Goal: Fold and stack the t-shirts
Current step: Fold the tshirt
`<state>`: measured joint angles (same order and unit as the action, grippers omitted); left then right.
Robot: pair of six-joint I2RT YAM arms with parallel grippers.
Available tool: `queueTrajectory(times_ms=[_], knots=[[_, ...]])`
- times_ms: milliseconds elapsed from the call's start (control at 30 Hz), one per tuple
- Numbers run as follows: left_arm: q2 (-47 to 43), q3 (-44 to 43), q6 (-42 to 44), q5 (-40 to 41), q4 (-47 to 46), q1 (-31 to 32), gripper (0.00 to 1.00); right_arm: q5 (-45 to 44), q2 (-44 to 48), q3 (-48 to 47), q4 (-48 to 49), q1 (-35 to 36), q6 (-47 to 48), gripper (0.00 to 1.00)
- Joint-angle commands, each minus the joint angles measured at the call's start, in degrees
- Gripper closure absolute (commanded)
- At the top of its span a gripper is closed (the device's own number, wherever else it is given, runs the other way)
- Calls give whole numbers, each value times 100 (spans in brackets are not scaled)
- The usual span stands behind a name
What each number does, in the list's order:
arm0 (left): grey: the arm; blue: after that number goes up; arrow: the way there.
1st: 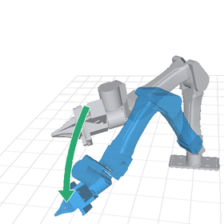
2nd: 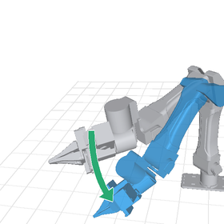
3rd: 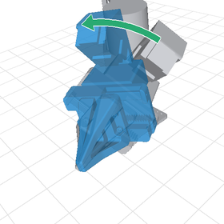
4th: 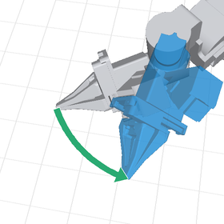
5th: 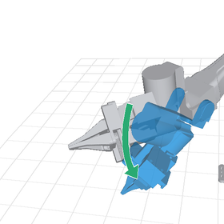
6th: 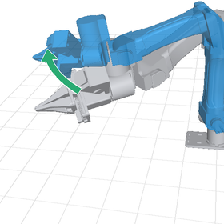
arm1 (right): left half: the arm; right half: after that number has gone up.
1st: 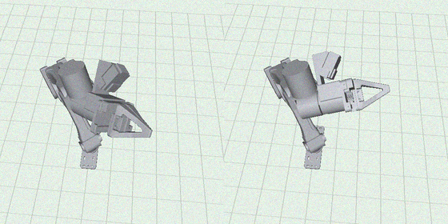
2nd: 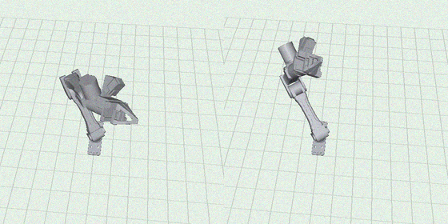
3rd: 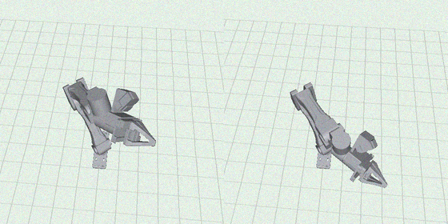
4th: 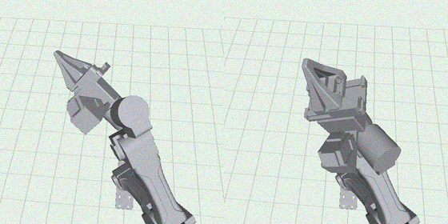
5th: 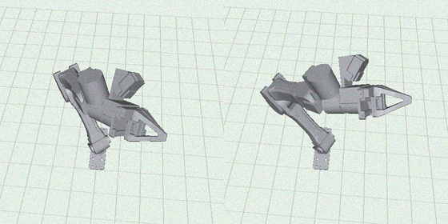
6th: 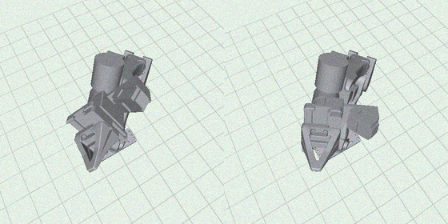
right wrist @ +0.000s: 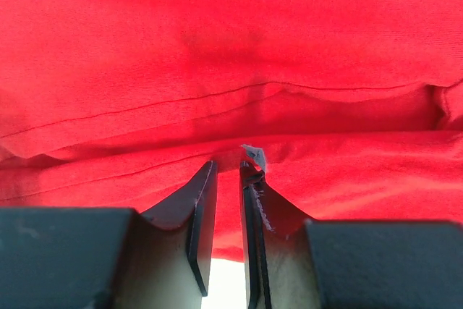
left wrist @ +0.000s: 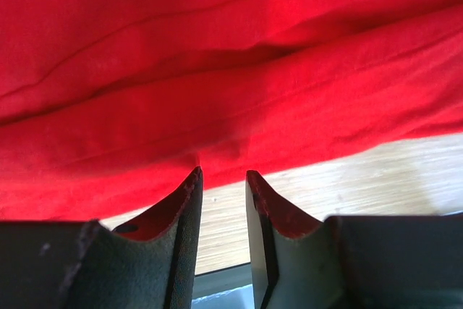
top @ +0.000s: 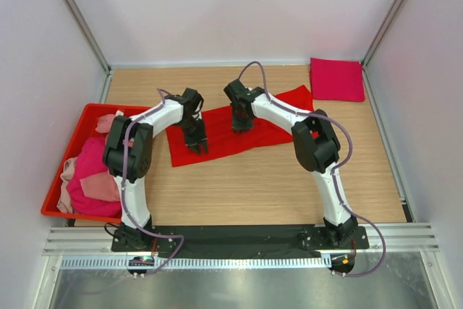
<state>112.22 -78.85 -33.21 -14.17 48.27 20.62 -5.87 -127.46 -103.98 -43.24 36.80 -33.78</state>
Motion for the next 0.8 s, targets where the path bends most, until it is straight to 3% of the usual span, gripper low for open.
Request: queueTrajectory(times_ms=[0,367,633,767], knots=[[176,-288,-98,-86,-134,3,68,68,-24,-139,115,12,-94,74],[651,-1202,-10,564,297,-374,67,-301,792,220,-79,21,82,73],[1170,-2942,306,1785,1042,-445,65,-248,1250,765,9,38,-15,72],[759,-3067,333,1936,1246,-436,62,-257,1189,889,105,38,29,70]])
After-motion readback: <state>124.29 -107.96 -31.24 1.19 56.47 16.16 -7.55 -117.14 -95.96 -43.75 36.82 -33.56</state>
